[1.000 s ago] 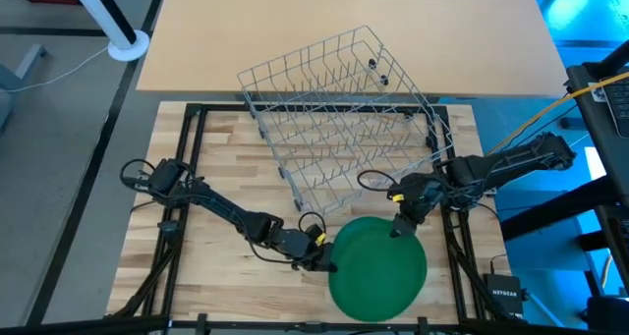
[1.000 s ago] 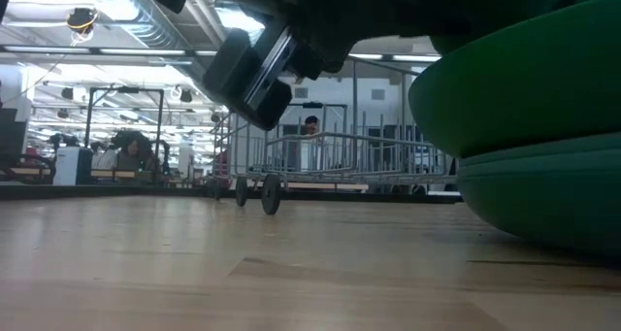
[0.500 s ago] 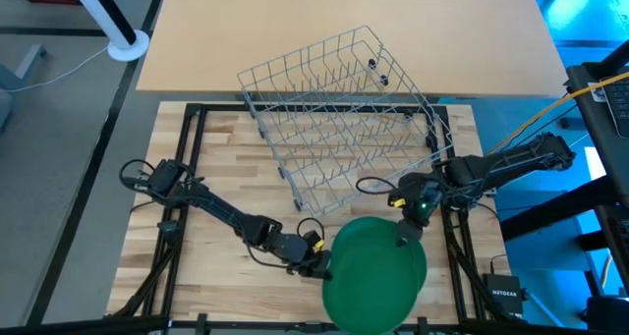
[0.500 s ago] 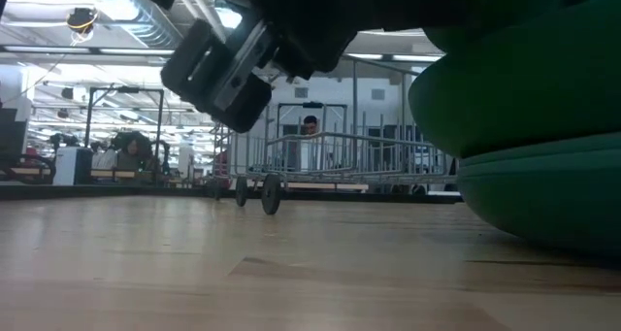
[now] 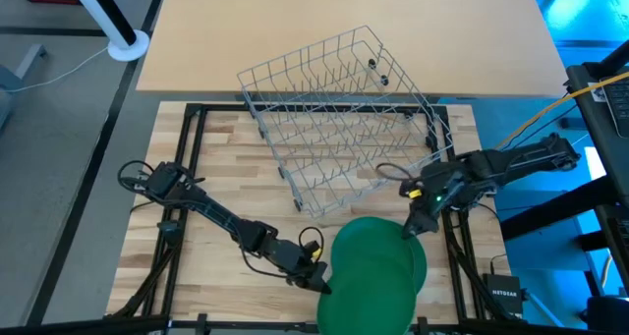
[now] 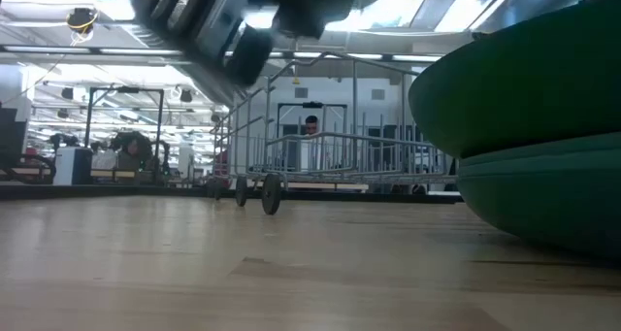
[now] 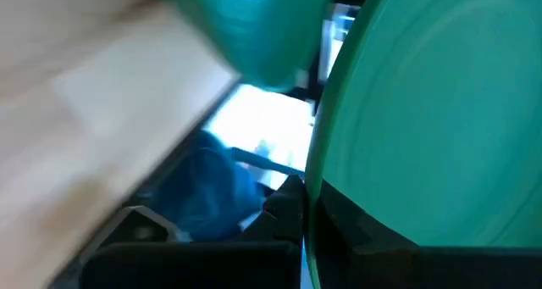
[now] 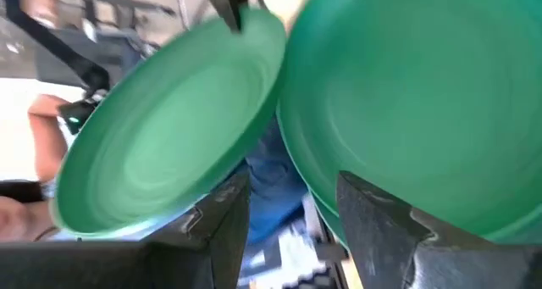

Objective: Sort dishes
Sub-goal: Put the green plate into the dish rack

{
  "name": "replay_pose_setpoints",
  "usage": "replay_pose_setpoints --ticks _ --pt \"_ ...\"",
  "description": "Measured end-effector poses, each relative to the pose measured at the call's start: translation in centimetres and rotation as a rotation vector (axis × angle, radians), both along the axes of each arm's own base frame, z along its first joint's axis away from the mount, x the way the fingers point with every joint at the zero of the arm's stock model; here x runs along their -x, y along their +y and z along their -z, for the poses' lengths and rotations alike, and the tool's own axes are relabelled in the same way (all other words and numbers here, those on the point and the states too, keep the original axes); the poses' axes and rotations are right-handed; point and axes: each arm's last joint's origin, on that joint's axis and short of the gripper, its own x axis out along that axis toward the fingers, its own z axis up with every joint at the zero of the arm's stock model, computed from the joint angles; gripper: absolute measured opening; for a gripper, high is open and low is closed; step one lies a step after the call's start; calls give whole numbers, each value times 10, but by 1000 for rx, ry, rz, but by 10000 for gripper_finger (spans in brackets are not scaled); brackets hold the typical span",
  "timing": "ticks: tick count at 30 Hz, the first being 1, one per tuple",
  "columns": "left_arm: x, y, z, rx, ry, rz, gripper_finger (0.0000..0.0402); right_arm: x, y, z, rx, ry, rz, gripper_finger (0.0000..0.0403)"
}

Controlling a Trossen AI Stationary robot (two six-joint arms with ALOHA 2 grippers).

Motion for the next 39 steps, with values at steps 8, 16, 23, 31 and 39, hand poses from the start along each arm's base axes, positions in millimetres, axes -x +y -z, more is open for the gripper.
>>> replay_pose_setpoints --ticks 8,16,23,31,39 --pt "-4 -2 -17 35 -187 -9 1 27 -11 -23 51 -252 100 179" --pt "-7 5 -24 -17 -291 -65 1 56 -24 -38 152 -478 206 179" --pt "-10 24 -52 -116 -471 -129 1 70 -31 -43 193 -551 305 179" --pt "5 73 -113 -424 -604 -208 1 70 -31 -43 221 -569 301 179" --pt "43 141 -166 -824 -506 -412 1 70 -31 -43 257 -593 282 179"
